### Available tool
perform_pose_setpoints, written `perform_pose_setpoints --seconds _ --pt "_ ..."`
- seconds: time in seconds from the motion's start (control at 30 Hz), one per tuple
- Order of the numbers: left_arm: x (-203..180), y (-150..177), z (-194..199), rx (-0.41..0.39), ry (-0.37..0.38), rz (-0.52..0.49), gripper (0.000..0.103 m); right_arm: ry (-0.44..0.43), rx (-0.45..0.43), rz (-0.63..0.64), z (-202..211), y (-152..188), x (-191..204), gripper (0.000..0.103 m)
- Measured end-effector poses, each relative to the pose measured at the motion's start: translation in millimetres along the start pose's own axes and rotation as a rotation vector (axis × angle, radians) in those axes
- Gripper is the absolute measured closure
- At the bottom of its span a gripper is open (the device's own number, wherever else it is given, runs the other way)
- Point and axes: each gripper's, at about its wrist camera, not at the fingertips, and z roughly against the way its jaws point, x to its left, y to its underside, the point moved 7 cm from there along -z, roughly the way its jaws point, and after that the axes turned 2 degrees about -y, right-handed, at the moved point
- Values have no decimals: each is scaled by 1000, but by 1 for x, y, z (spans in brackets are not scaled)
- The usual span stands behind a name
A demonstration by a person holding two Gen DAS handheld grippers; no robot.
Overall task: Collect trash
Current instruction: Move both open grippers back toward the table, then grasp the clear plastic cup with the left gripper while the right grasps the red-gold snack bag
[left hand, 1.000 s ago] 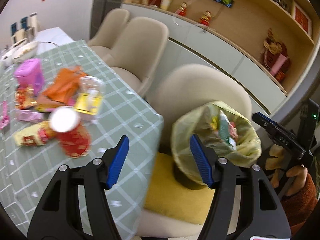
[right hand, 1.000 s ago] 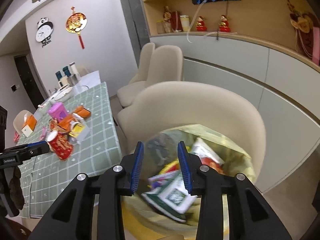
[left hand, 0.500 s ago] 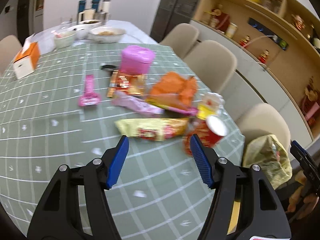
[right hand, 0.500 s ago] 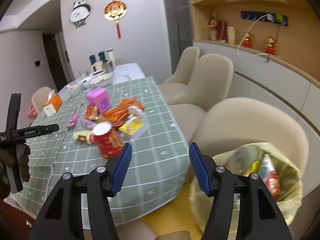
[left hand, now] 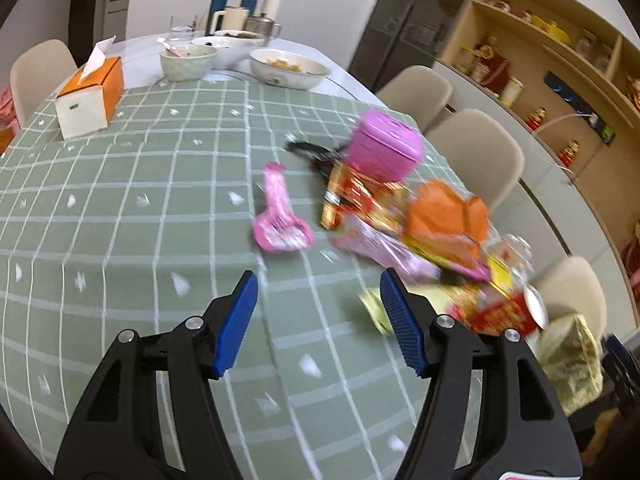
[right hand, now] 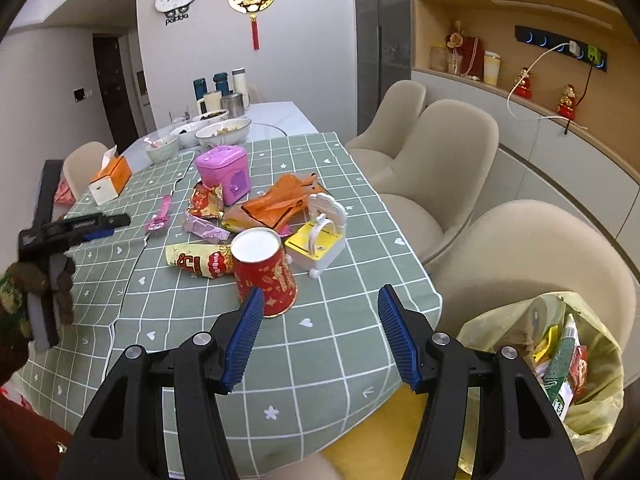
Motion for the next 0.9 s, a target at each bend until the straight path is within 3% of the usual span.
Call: perform_pose_setpoints --seconds 0.2,0.37,0.4,0.43,0.47,0.57,0.7,0.9 --pt "19 -25 -59 64 -42 -30 43 -3 32 -20 -21 -4 21 47" --pt "25 -22 -101 128 -60 -78 43 1 87 -34 -43 3 47 47" --pt "24 -21 -103 120 -65 -93 48 -4 96 -29 -47 4 52 47" --pt "23 -23 -103 108 -71 -109 56 -8 105 -16 -50 5 59 47" --pt "21 -23 -104 113 -65 -129 75 0 111 5 -54 4 67 47" --pt "24 -22 -94 129 -13 -104 90 5 117 51 -64 -3 87 47" --pt "37 -10 -61 130 54 -72 90 -53 102 60 -89 -26 122 47" --pt "64 8 -28 150 88 -61 90 -139 121 51 -147 -58 170 47"
